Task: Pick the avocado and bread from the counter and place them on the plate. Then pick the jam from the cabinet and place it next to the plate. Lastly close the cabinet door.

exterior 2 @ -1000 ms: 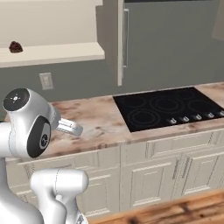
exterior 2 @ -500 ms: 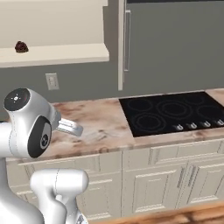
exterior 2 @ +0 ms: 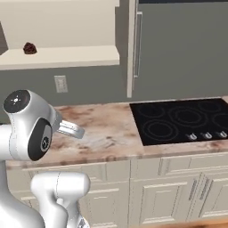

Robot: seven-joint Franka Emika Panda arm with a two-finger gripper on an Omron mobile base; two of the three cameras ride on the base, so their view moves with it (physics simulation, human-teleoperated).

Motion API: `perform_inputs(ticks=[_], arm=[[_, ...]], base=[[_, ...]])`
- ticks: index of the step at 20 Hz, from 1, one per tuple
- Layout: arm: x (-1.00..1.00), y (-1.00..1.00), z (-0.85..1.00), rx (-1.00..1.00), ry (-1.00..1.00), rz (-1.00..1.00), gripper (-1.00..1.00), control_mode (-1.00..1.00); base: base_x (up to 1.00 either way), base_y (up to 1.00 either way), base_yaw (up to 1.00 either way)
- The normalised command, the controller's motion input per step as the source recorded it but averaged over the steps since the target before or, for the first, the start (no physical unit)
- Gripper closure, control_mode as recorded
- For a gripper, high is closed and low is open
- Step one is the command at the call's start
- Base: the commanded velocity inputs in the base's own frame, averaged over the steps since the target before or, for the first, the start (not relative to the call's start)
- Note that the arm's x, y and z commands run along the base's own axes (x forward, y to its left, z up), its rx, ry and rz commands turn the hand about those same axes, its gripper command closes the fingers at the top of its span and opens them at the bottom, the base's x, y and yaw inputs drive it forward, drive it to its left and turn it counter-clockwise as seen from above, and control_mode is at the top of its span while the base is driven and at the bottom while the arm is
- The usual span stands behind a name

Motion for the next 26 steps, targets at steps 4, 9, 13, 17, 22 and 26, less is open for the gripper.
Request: perform_inputs(ticks=[4,9,13,17,22,26], arm=[[0.0,0.0,0.0,0.0,0.0,0.0,-1.0,1.0],[0.0,0.0,0.0,0.0,0.0,0.0,-1.0,1.0],[0.0,0.0,0.0,0.0,0.0,0.0,-1.0,1.0],[0.0,0.0,0.0,0.0,0.0,0.0,-1.0,1.0],[0.0,0.0,0.0,0.0,0.0,0.0,-1.0,1.0],[0.0,0.0,0.0,0.0,0.0,0.0,-1.0,1.0]], base=[[0.41,-0.06,0.14],[0.4,-0.06,0.12],[0.34,-0.08,0.11],[0.34,-0.08,0.1],[0.34,-0.06,0.09],[0.32,-0.03,0.08]])
